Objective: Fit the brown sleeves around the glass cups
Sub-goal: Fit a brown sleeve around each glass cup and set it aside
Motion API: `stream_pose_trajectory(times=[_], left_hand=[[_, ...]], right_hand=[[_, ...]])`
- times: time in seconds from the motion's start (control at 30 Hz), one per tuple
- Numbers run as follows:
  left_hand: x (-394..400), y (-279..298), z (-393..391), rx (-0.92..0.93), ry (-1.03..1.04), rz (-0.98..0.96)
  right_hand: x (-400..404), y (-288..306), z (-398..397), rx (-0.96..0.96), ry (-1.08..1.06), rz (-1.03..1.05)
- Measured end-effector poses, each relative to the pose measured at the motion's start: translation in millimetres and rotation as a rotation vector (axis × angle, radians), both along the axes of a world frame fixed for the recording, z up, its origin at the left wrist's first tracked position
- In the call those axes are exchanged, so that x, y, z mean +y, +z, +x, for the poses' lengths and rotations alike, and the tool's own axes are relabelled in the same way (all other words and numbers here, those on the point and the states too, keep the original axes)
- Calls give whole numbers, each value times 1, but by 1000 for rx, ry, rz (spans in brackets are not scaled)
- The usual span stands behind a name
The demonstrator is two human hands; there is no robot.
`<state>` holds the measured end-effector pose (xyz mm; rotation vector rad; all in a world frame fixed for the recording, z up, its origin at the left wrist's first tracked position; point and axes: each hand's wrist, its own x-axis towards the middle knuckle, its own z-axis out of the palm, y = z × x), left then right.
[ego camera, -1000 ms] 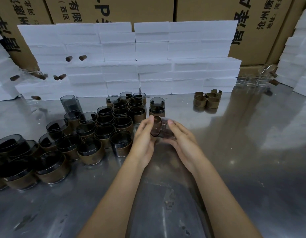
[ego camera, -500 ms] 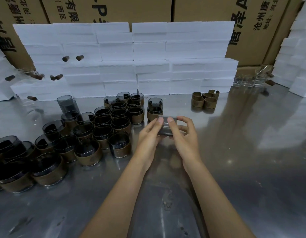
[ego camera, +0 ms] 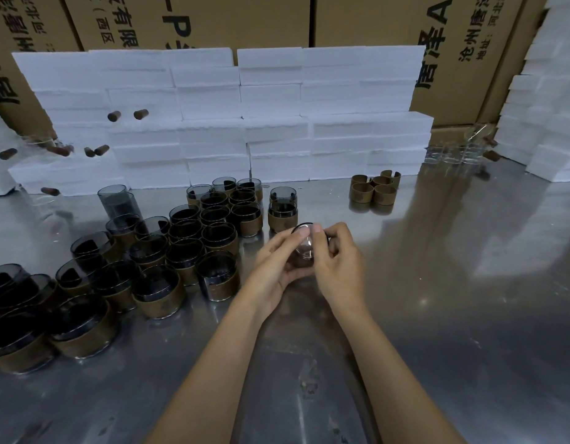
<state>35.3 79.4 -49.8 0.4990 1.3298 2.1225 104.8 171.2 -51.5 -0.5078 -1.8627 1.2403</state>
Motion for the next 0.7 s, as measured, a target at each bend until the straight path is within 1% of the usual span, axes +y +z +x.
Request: stream_pose_trajectory(times=[0.07, 0.17, 0.2, 0.27, 0.33, 0.43, 0.5, 0.6, 0.7], left_hand=[[3, 2, -4, -36, -5, -25], [13, 6, -17, -133, 46, -36], [18, 6, -23, -159, 52, -14], [26, 5, -33, -183, 35, 22], [31, 3, -39, -178, -2, 44], [34, -1, -47, -168, -69, 73], [35, -2, -51, -169, -103, 73], [38, -1, -55, -179, -111, 71], [39, -1, -57, -197, -85, 79]], right_hand=[[11, -4, -7, -13, -12, -65], [44, -6, -31, -69, -91, -276], [60, -5, -40, -115, -129, -282], [96, -1, -52, -278, -171, -213], [133, 2, -59, -451, -163, -111], [182, 2, -71, -636, -224, 85], [206, 3, -82, -732, -263, 160], [232, -1, -95, -797, -293, 209], [240, -7, -103, -709, -349, 191]])
